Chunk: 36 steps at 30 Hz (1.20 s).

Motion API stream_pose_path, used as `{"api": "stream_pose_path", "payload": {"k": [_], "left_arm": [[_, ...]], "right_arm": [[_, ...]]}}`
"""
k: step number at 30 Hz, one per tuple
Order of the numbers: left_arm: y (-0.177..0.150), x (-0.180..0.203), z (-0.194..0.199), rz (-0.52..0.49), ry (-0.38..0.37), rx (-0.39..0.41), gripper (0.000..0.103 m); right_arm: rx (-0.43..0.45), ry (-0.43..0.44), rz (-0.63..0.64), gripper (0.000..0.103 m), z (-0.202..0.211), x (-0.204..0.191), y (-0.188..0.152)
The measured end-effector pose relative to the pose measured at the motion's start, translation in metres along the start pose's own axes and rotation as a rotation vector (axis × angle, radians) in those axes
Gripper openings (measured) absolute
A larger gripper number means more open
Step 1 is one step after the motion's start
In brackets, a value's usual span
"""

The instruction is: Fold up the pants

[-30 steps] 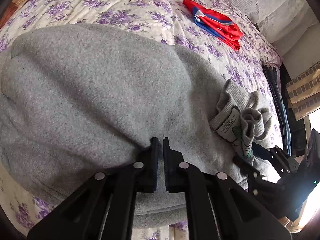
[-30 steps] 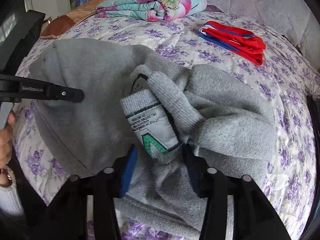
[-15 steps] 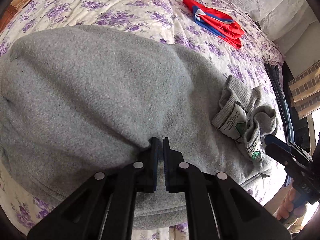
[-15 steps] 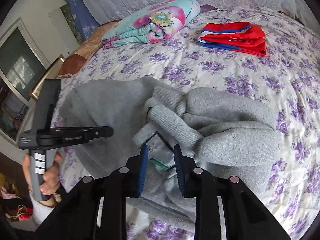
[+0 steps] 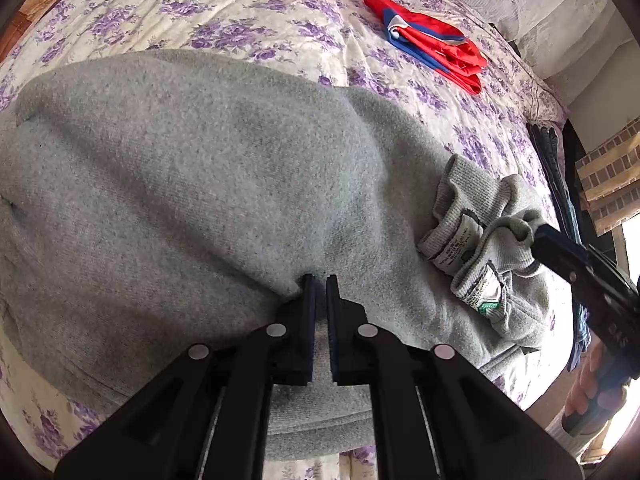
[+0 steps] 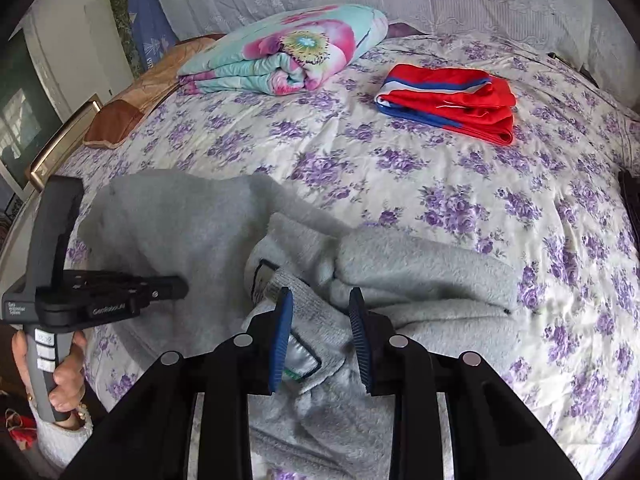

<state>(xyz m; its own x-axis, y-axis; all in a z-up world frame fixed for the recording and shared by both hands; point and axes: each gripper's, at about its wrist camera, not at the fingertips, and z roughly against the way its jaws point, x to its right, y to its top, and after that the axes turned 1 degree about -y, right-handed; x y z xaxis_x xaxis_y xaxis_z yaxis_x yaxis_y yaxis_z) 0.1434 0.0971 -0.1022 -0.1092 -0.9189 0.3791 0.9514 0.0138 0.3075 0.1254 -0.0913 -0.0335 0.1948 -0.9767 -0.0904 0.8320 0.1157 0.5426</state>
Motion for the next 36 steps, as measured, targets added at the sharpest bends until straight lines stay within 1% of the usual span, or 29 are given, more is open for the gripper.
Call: {"api": "stream_pose_path", "payload": {"k": [1, 2, 3, 4, 5, 6, 7, 8, 9, 10, 12, 14, 16, 18, 19, 20, 21, 23, 24, 26, 27, 28, 29, 30, 32, 34, 36], "left_arm": [[0.0, 0.0, 0.001, 0.0, -0.003, 0.001, 0.006], [-0.001, 0.001, 0.004, 0.0, -0.009, 0.006, 0.006], [-0.003, 0.001, 0.009, 0.001, -0.023, 0.015, 0.006], [-0.008, 0.002, 0.017, -0.002, -0.034, 0.025, 0.006], [-0.013, 0.002, 0.028, -0.013, -0.044, 0.043, 0.008], [-0.02, 0.001, 0.043, -0.019, -0.05, 0.074, 0.023], [-0.026, -0.003, 0.059, -0.009, -0.052, 0.111, 0.042], [-0.034, -0.01, 0.077, 0.019, -0.052, 0.164, 0.078], [-0.042, -0.019, 0.096, 0.055, -0.051, 0.227, 0.089], [-0.05, -0.028, 0.112, 0.083, -0.036, 0.275, 0.089], [-0.062, -0.047, 0.133, 0.143, -0.021, 0.315, 0.089], [-0.074, -0.069, 0.146, 0.239, -0.057, 0.346, 0.089], [-0.082, -0.091, 0.145, 0.331, -0.103, 0.361, 0.089], [-0.086, -0.108, 0.131, 0.424, -0.131, 0.348, 0.089], [-0.087, -0.113, 0.12, 0.462, -0.159, 0.327, 0.089], [-0.087, -0.117, 0.107, 0.485, -0.202, 0.306, 0.089], [-0.085, -0.118, 0.095, 0.493, -0.228, 0.282, 0.089], [-0.075, -0.117, 0.07, 0.511, -0.222, 0.238, 0.089], [-0.068, -0.115, 0.061, 0.506, -0.205, 0.233, 0.089], [-0.049, -0.11, 0.053, 0.474, -0.15, 0.252, 0.089], [-0.038, -0.106, 0.05, 0.447, -0.139, 0.256, 0.084], [-0.027, -0.102, 0.047, 0.422, -0.129, 0.245, 0.071], [-0.019, -0.099, 0.045, 0.406, -0.105, 0.226, 0.044], [-0.015, -0.095, 0.048, 0.382, -0.101, 0.234, 0.034], [-0.014, -0.08, 0.062, 0.309, -0.07, 0.285, 0.028], [-0.018, -0.062, 0.075, 0.244, -0.032, 0.333, 0.027], [-0.024, -0.048, 0.085, 0.198, 0.003, 0.368, 0.027]], "right_arm": [[-0.025, -0.02, -0.008, 0.029, -0.017, 0.003, 0.004], [-0.069, -0.018, -0.029, 0.03, -0.038, 0.007, 0.005], [-0.093, -0.015, -0.051, 0.03, -0.056, 0.01, 0.004], [-0.067, -0.017, -0.056, 0.03, -0.061, 0.011, 0.003], [-0.067, -0.015, -0.055, 0.031, -0.06, 0.01, 0.004], [-0.073, -0.001, -0.07, 0.033, -0.056, 0.011, 0.005], [-0.077, 0.019, -0.085, 0.033, -0.051, 0.012, 0.006], [-0.073, 0.041, -0.096, 0.033, -0.043, 0.013, 0.005], [-0.058, 0.071, -0.113, 0.033, -0.034, 0.014, 0.003], [-0.032, 0.101, -0.133, 0.033, -0.021, 0.015, -0.001], [0.034, 0.164, -0.152, 0.033, 0.005, 0.016, -0.011], [0.096, 0.212, -0.15, 0.034, 0.028, 0.013, -0.026], [0.132, 0.246, -0.151, 0.034, 0.043, 0.011, -0.045], [0.134, 0.29, -0.155, 0.034, 0.051, 0.01, -0.062], [0.132, 0.308, -0.157, 0.034, 0.055, 0.01, -0.069], [0.132, 0.316, -0.156, 0.034, 0.058, 0.01, -0.076], [0.135, 0.313, -0.153, 0.034, 0.062, 0.011, -0.082], [0.135, 0.293, -0.152, 0.034, 0.066, 0.012, -0.091], [0.132, 0.288, -0.161, 0.035, 0.066, 0.013, -0.095], [0.119, 0.285, -0.175, 0.037, 0.064, 0.016, -0.102], [0.11, 0.278, -0.176, 0.038, 0.063, 0.017, -0.104], [0.097, 0.27, -0.179, 0.04, 0.06, 0.017, -0.107], [0.081, 0.263, -0.182, 0.041, 0.057, 0.017, -0.109], [0.066, 0.261, -0.18, 0.041, 0.055, 0.016, -0.111], [0.045, 0.283, -0.158, 0.041, 0.05, 0.009, -0.108], [0.034, 0.333, -0.123, 0.041, 0.043, -0.003, -0.093], [0.02, 0.356, -0.103, 0.032, 0.03, -0.018, -0.07]]}}
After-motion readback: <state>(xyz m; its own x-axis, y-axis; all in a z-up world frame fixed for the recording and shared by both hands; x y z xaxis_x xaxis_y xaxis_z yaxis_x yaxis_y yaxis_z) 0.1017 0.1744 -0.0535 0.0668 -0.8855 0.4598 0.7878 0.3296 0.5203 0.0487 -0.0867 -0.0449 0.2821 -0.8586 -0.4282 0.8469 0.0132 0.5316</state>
